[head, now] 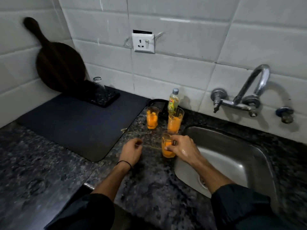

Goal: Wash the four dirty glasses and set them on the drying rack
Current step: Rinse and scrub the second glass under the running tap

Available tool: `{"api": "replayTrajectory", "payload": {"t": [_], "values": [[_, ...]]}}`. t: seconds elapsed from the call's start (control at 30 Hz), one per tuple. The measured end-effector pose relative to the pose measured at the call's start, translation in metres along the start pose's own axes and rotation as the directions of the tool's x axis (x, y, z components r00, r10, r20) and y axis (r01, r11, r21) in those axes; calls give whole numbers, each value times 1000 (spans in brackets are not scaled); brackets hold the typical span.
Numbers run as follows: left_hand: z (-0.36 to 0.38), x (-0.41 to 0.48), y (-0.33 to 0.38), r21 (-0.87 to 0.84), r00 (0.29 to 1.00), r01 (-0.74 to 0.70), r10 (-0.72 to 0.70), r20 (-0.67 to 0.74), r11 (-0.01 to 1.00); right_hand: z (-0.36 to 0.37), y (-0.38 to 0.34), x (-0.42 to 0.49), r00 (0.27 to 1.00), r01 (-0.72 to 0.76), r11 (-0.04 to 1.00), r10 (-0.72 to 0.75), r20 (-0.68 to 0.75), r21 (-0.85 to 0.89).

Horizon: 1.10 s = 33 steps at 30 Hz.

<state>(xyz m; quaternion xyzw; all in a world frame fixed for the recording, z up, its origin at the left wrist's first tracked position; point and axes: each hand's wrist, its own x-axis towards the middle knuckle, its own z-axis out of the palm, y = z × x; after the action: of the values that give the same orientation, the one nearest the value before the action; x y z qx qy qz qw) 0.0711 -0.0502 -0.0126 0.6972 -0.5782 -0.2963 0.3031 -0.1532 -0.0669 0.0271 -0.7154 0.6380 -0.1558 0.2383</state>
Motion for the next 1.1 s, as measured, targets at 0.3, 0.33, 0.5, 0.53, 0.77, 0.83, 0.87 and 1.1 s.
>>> {"api": "replayTrajectory", "payload": {"t": [0.3,0.33,0.5,0.53,0.77,0.83,0.87,1.1], "values": [[77,10,112,-191,942,-228,266,206,955,-79,70,-53,936,-255,967,254,-243,29],[84,13,128,-210,932,-241,286,222,948,-85,75,-56,928,-269,962,272,-256,48],[117,42,204,-235,906,-274,332,264,933,-110,86,-57,901,-288,946,320,-293,149],[123,49,220,-203,904,-267,318,286,942,-115,87,-56,897,-288,943,327,-297,166],[165,107,278,46,920,-290,266,286,956,-140,100,-44,886,-290,930,351,-304,228],[173,120,274,-15,936,-251,247,251,968,-144,104,-40,885,-287,920,361,-293,267],[175,125,271,-99,939,-203,223,262,974,-147,106,-38,885,-284,914,367,-287,291],[173,99,243,-551,755,266,185,629,791,-150,133,-19,924,-195,795,345,-164,575]]}}
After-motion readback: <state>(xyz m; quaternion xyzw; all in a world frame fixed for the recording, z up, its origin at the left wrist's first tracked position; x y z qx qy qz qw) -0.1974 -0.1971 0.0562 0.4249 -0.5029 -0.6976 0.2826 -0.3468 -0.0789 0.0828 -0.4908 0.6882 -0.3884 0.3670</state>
